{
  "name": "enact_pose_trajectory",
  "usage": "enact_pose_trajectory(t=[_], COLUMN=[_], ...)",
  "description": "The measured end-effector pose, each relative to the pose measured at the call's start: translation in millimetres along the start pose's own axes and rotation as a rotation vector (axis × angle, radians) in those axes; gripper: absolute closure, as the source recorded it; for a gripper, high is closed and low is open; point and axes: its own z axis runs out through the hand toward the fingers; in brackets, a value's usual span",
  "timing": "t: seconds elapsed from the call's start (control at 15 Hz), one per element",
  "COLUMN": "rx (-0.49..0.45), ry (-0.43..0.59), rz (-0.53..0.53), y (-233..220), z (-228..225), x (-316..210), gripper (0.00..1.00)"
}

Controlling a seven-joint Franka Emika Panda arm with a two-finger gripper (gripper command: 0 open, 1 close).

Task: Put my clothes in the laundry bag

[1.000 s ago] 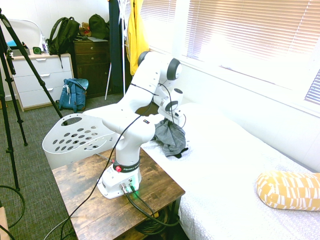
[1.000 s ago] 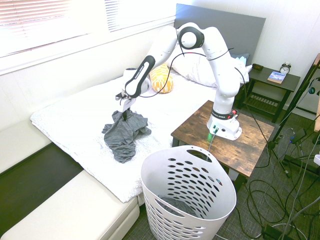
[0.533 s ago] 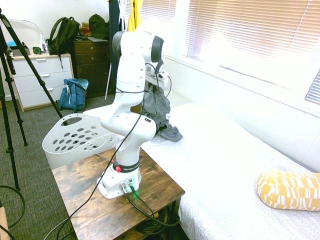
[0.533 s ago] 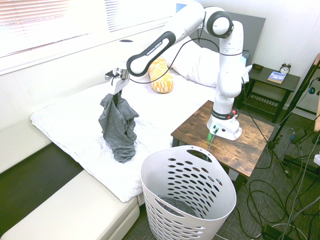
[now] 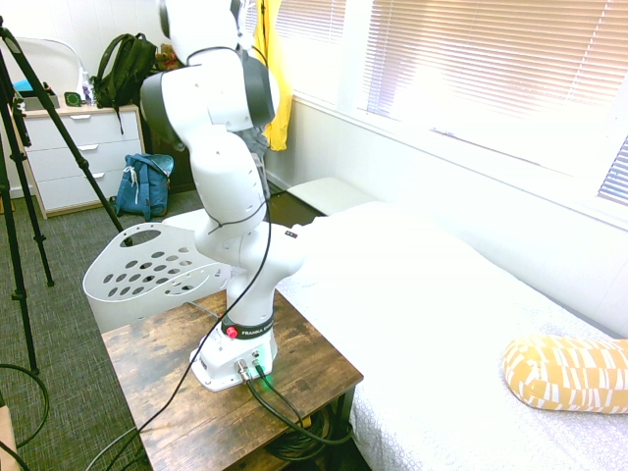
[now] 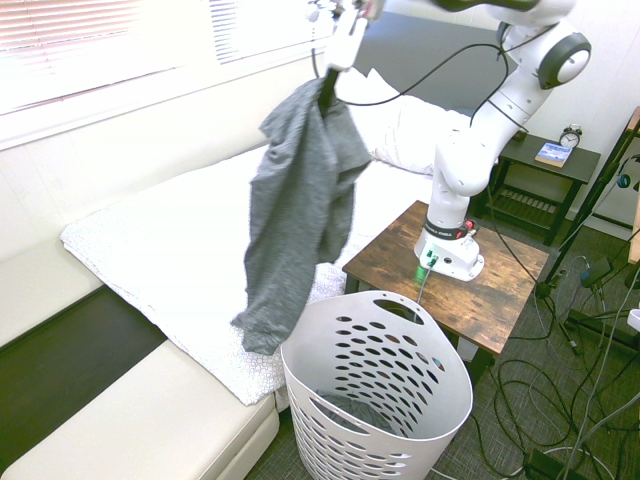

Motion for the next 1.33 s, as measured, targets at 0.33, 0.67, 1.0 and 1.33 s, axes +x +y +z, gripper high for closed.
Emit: enact_pose_trajectory(t=[0.33, 0.67, 1.0, 1.33], rx=[-0.137, -0.296, -0.336, -0.337], ry=[-0.084, -0.188, -0.199, -0.202], rz=[-0.090, -0.124, -0.165, -0.162], y=[17, 71, 93, 92], z=[97, 251, 293, 294], x=[-125, -190, -215, -212], gripper=[1.00, 0.00, 0.00, 0.00])
